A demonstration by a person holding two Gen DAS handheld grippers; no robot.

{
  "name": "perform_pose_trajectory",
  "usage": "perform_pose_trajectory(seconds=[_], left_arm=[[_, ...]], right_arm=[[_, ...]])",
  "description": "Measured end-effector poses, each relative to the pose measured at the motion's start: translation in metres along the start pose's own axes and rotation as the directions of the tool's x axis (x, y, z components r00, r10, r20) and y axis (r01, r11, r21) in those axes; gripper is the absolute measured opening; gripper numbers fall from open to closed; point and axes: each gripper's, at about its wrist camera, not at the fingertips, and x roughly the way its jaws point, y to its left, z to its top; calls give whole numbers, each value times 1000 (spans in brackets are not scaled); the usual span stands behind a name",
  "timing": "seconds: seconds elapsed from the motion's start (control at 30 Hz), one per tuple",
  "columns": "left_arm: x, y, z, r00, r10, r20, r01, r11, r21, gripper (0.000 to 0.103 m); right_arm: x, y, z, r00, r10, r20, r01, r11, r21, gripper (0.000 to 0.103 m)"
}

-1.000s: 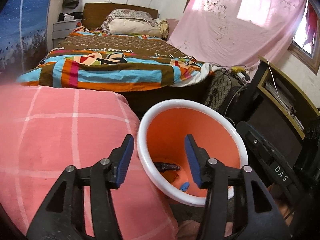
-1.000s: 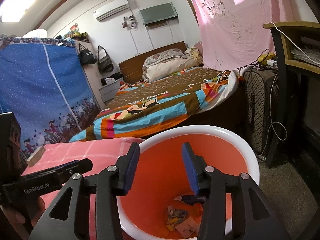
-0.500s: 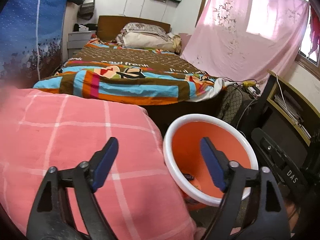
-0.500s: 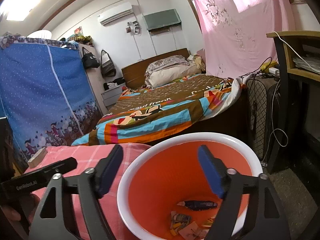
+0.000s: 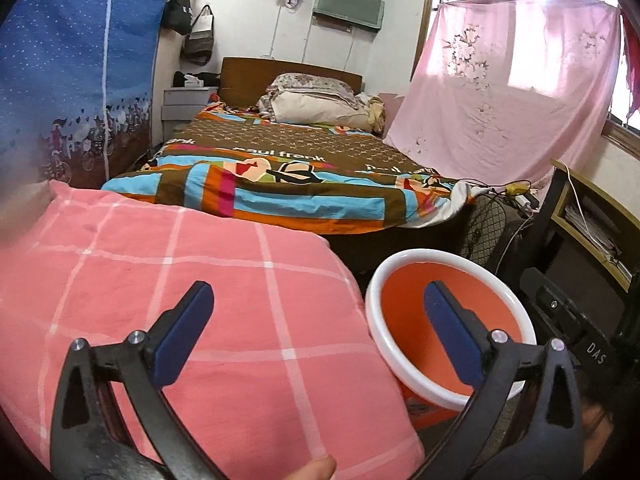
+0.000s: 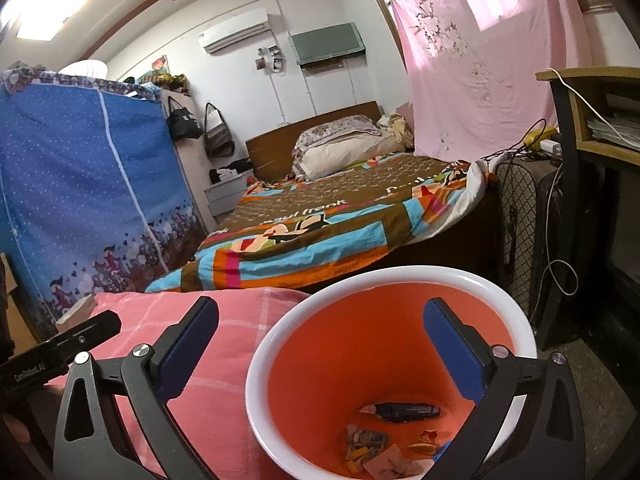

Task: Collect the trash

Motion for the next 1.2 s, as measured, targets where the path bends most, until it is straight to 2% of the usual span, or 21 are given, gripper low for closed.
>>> perform_pose_trajectory(seconds=[0.63, 1.2], left_arm=[[-36, 40, -24, 997, 75, 16, -75, 997, -34, 103], [-85, 65, -46, 986, 147, 73, -144, 989, -43, 103]], right_arm=[[-8, 41, -15, 999, 51, 6, -50, 996, -76, 103], [-46, 79, -28, 991, 84, 107, -61, 979, -197, 103]])
